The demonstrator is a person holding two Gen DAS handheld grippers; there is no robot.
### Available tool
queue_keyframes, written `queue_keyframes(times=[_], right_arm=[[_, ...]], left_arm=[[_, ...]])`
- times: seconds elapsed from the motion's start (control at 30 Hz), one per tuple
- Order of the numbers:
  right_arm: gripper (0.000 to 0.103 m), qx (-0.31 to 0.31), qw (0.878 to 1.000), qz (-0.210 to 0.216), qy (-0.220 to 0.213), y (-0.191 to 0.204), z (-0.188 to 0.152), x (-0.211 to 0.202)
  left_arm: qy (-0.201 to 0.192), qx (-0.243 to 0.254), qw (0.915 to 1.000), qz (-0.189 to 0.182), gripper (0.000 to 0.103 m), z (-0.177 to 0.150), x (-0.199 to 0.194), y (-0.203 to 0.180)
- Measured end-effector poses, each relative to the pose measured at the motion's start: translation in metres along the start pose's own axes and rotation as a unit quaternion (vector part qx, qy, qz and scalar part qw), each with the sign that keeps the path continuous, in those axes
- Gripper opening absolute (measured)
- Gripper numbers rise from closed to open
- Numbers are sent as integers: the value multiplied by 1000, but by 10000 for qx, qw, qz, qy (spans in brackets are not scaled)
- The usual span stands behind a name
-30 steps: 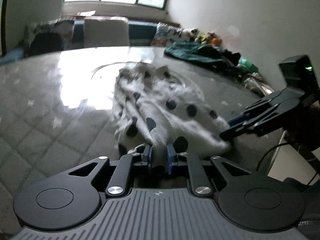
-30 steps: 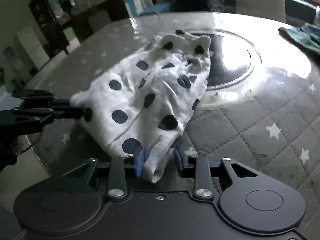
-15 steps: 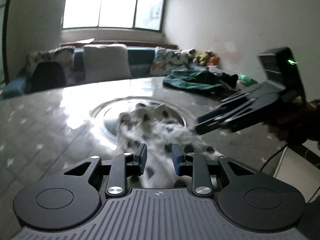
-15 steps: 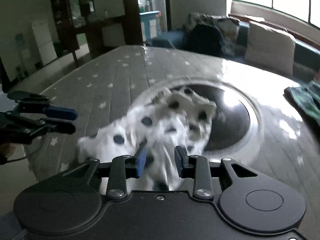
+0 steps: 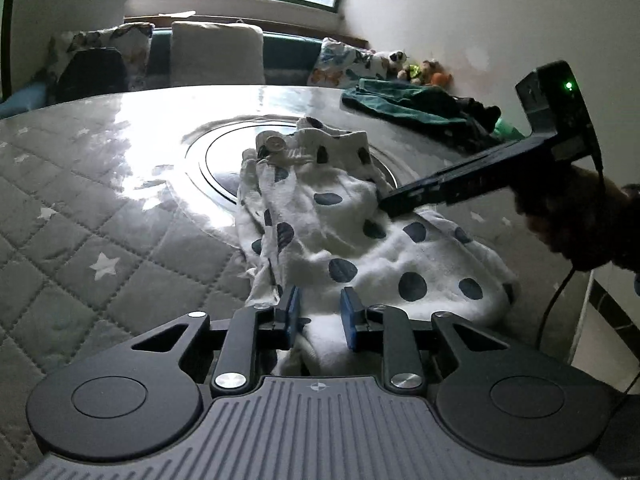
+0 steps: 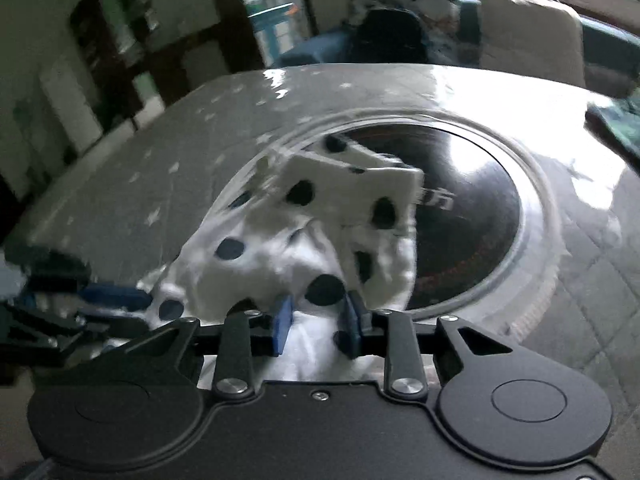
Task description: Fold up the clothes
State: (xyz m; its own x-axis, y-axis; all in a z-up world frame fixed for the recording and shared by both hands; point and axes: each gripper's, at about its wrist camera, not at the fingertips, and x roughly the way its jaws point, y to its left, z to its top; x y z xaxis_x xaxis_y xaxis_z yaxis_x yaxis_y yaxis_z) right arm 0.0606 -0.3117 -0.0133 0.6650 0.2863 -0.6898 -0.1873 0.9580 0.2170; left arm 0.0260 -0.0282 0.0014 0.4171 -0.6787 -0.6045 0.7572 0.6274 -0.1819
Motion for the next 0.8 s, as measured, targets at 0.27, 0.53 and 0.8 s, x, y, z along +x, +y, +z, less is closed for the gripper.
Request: queue_keyframes(times=[0.27, 0.53, 0.8], right_arm=[[31, -340, 9989, 100, -298, 15, 23, -11], [31, -464, 9988, -125, 2, 15, 39, 41], [31, -514, 9986, 15, -115, 27, 44, 22]], left_arm=[[-429, 491, 9979, 54, 32, 26, -7, -21], [99, 522, 9981, 314, 32, 18, 30, -13], [-33, 262, 9992, 302, 34, 16, 15, -6]])
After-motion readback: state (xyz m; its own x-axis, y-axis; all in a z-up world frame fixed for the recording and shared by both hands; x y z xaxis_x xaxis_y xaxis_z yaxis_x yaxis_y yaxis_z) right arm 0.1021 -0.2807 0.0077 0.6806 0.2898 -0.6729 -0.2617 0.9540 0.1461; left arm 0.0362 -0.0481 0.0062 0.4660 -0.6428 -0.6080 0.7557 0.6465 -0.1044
